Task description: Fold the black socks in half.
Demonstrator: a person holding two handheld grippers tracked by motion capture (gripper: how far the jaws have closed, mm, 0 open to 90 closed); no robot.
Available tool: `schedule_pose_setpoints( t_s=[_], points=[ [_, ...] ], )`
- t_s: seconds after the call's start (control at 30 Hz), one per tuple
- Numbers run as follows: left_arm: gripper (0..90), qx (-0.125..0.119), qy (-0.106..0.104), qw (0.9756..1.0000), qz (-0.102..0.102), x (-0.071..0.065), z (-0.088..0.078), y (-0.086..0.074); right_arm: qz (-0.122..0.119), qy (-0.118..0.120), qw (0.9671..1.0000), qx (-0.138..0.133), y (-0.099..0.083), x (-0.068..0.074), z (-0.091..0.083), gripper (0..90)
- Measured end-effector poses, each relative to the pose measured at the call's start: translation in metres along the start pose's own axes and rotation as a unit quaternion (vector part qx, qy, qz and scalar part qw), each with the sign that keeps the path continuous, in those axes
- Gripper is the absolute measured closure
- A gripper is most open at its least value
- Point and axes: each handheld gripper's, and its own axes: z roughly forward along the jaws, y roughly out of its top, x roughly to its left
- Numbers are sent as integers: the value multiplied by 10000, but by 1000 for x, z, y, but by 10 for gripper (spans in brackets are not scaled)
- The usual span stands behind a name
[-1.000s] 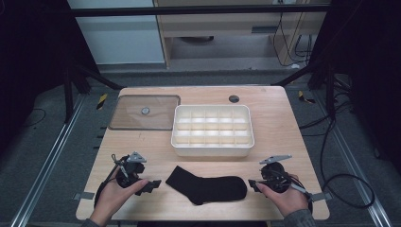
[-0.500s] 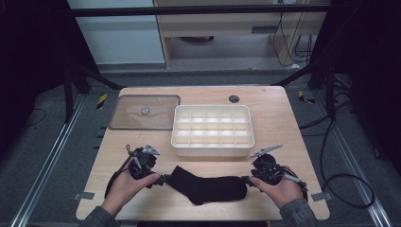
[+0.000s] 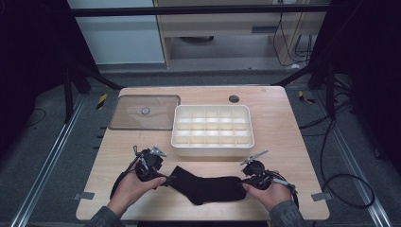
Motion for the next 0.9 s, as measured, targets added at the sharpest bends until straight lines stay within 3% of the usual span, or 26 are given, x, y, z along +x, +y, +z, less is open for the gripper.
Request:
schedule_pose_setpoints(
  t_s=[0.07,0.3,0.53,0.9],
  points=[
    [255,83,-5,10000,10,-1,3,1,-51,22,10000,-43,0,1,-1,783],
    [409,416,-11,9990,173,-6,13,2,-117,106,9998,-96,-2,7,-5,788],
    [535,509,-61,9986,142,-6,18,4,-224,143,9996,-113,3,10,-7,798],
    [556,744,65,9969,258,-6,25,4,-285,150,9994,-89,1,12,-6,818]
  ],
)
